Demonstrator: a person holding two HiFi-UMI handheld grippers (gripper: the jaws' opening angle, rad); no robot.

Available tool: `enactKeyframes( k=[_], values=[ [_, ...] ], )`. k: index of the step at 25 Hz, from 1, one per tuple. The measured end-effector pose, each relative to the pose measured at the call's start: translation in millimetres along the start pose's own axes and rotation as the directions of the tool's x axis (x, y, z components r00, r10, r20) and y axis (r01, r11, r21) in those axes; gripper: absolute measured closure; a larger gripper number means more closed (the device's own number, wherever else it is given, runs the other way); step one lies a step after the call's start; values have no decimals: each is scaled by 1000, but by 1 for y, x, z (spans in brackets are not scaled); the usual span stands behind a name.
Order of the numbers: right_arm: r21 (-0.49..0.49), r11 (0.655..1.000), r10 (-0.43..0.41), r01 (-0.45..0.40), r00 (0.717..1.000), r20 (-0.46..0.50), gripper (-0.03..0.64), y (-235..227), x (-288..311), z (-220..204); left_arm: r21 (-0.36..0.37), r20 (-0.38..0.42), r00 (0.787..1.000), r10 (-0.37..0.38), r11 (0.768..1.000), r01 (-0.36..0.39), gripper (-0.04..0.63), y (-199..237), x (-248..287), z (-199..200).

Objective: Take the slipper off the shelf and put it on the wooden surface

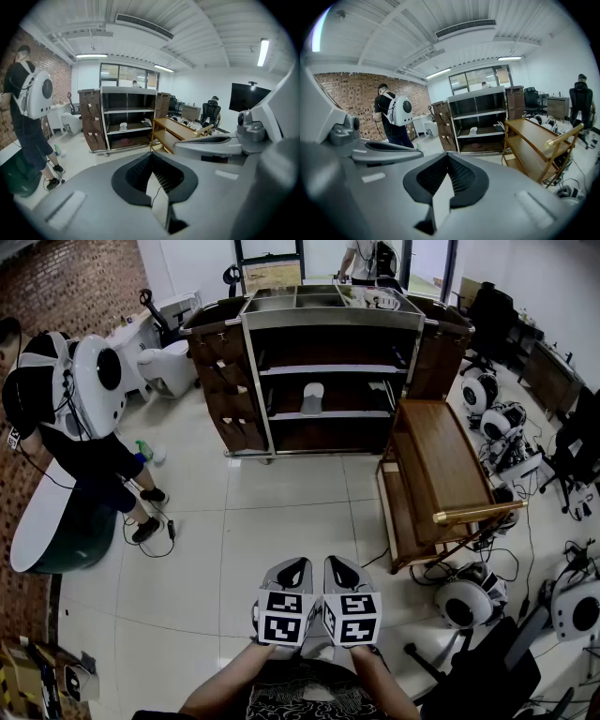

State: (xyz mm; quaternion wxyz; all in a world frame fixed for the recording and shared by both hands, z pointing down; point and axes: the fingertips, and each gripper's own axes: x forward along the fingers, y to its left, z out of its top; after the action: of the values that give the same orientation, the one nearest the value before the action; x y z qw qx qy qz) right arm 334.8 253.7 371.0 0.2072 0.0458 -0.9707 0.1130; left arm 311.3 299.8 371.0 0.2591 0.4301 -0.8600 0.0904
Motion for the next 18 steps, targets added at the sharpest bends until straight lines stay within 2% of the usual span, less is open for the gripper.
enactKeyframes(
  k=[8, 18],
  values=[
    [7, 1000, 15, -15, 1000, 11, 617, -29, -1, 2, 4, 13, 1000, 11, 1000, -11, 589, -21, 20, 8],
    [-12, 1000, -1, 1, 1000, 4, 617, -54, 46, 21, -43, 25, 1000, -2, 999, 3, 589, 3, 71, 29]
  ],
)
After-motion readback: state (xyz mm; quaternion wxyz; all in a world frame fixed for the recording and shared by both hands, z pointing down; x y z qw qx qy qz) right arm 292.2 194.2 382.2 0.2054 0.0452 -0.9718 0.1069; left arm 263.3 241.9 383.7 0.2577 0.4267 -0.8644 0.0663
